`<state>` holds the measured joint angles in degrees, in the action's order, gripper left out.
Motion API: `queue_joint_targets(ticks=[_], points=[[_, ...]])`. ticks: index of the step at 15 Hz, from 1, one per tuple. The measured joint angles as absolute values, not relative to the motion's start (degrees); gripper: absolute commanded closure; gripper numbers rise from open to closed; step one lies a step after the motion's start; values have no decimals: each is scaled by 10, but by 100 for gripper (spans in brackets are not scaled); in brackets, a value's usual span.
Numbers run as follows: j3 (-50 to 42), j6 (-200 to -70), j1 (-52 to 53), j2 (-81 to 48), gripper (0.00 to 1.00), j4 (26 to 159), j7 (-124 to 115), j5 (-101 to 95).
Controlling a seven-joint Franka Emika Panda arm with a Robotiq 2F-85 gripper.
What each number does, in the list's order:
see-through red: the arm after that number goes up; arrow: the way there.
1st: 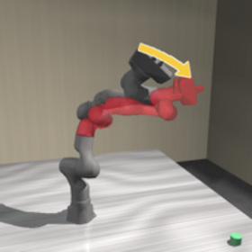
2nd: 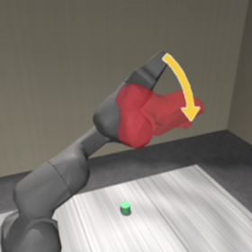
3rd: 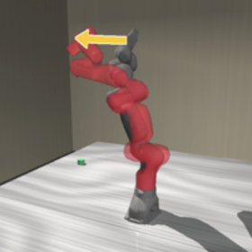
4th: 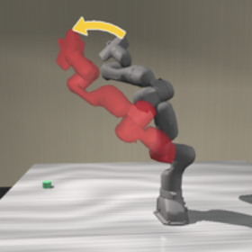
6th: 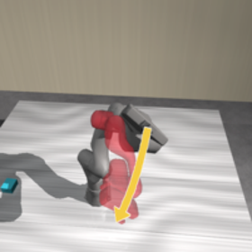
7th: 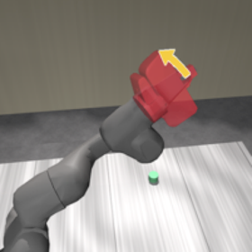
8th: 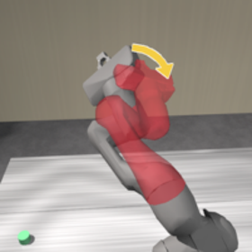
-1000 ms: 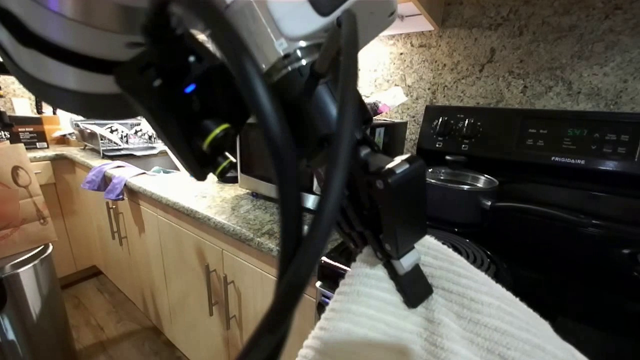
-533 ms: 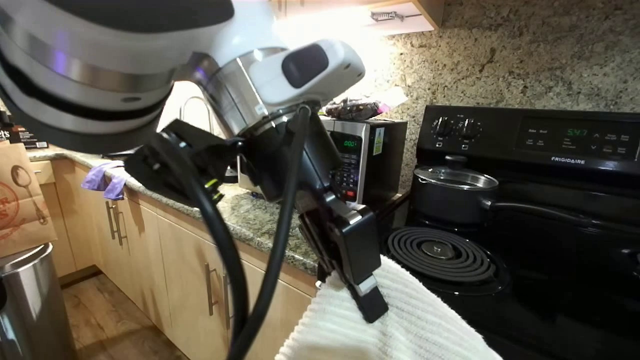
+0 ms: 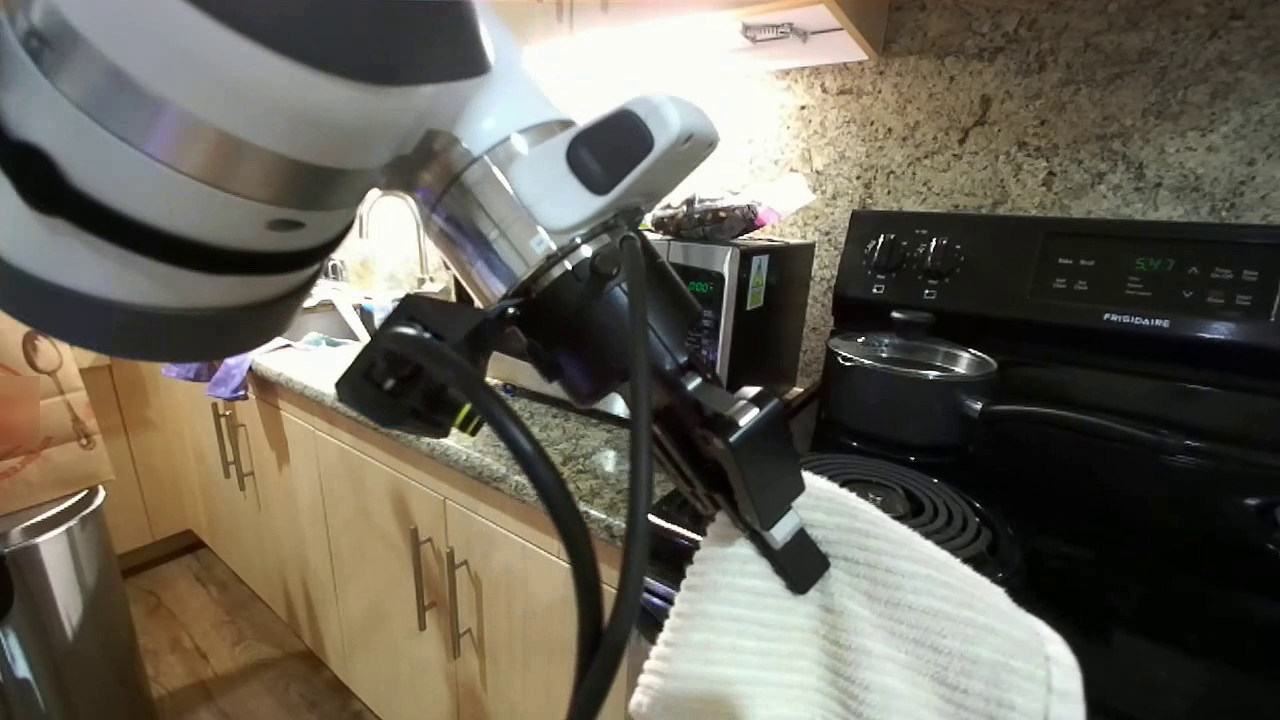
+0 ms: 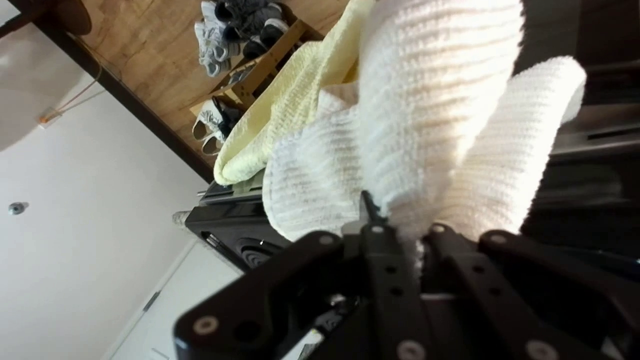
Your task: Remove the towel from the stove and hang it on the oven door
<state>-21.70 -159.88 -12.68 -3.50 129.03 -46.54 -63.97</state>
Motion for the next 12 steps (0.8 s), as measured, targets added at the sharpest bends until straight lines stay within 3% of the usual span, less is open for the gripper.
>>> queue_joint_targets(ticks=[12], points=[[-230, -1657, -109, -97, 91, 1278, -678, -773]])
